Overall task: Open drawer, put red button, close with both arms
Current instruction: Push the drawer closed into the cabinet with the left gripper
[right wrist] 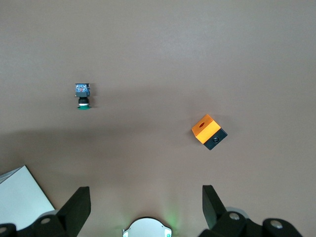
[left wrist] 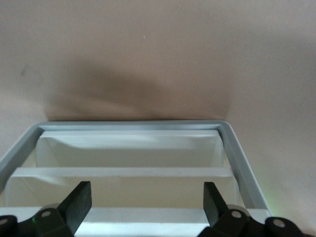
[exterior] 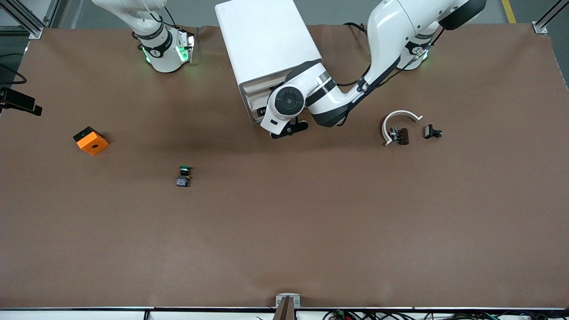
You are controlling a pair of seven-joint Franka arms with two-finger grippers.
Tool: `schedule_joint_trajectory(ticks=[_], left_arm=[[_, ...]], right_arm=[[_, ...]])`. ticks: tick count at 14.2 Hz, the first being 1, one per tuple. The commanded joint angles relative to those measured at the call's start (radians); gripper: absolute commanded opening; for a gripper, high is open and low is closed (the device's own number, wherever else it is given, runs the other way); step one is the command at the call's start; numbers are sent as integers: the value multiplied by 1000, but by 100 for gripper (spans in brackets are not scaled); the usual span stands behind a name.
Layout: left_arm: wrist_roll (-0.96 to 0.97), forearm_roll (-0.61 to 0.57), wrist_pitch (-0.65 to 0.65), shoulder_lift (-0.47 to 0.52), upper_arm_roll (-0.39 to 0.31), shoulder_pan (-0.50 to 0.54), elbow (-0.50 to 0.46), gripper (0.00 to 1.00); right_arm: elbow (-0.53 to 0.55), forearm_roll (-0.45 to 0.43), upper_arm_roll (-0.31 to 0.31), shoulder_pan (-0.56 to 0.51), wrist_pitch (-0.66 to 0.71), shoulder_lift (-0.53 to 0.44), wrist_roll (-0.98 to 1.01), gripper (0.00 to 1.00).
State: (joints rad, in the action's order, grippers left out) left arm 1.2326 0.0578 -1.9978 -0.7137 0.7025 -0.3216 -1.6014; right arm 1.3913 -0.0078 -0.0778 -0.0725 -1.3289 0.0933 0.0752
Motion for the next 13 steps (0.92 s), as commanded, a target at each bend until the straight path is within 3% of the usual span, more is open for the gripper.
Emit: schedule_joint_trajectory(ticks=[1, 6, 13], left_arm=[[13, 51, 17, -4, 14, -7, 5, 100], [15, 88, 30, -15, 14, -19, 5, 100], [48, 94, 30, -23, 14, -21, 6, 100]], right_arm=[[-30, -12, 18, -27, 48, -13, 11, 100], [-66, 2, 35, -21, 86, -53, 5, 100], [-26, 26, 33, -13, 73, -86, 3, 100]])
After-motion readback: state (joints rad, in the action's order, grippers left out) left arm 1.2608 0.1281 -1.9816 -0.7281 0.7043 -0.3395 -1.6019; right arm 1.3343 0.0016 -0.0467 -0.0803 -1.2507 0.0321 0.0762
